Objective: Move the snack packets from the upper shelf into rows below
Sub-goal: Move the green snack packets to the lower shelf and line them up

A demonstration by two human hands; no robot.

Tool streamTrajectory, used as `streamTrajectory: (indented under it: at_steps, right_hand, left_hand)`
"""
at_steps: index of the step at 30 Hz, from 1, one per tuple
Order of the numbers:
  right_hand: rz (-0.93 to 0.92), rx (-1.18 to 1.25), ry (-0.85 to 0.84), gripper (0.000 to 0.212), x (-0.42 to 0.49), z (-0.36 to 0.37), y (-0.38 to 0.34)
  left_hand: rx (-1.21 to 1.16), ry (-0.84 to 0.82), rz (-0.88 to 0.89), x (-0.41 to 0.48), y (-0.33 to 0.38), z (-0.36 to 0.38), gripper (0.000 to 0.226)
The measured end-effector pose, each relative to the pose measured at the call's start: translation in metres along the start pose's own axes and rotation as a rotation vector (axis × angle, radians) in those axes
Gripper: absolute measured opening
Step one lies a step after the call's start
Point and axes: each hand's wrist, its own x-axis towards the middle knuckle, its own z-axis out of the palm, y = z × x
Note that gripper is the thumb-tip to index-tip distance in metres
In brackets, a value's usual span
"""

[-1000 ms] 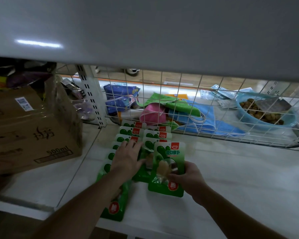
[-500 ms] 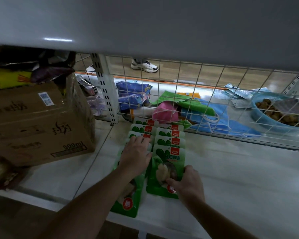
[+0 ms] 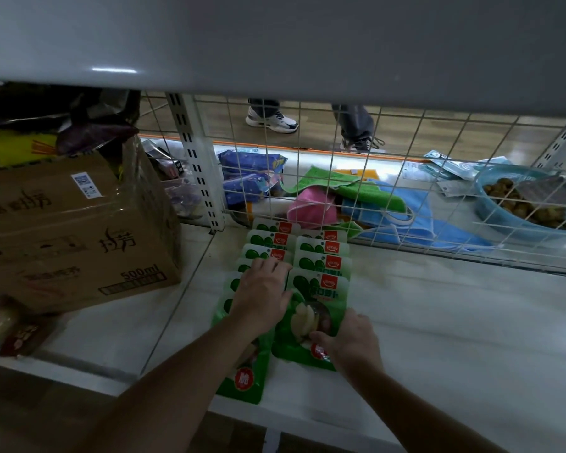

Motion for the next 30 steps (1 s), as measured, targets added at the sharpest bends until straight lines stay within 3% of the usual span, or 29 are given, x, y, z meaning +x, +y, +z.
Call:
streamTrajectory:
  at_steps: [5, 9, 13, 21, 30]
  right_hand:
    - [-0.193, -0.118, 0.101, 0.057, -0.008, -0.022, 0.008]
    - [-0.303, -0.247, 0.226, 0.076, -0.017, -0.053, 0.013]
    - [-0.370, -0.328, 0.283, 0.072, -0.028, -0.084, 0.017]
    - [-0.489, -0.641, 0.261, 0.087, -0.068, -0.155, 0.020]
    - [-0.533, -0.708, 0.286, 0.073, -0.141, -0.215, 0.002]
  left_hand:
    - [-0.042, 0.010, -0.010, -0.002, 0.016, -0.003, 0.049]
    - [-0.078, -0.009, -0.011, -0.010, 0.037, -0.013, 0.053]
    - [-0.076, 0.007, 0.030, -0.022, 0.059, -0.024, 0.056]
    - [0.035, 0.057, 0.112, -0.052, 0.103, -0.067, 0.061]
    - [0.052, 0.071, 0.077, -0.085, 0.139, -0.131, 0.067]
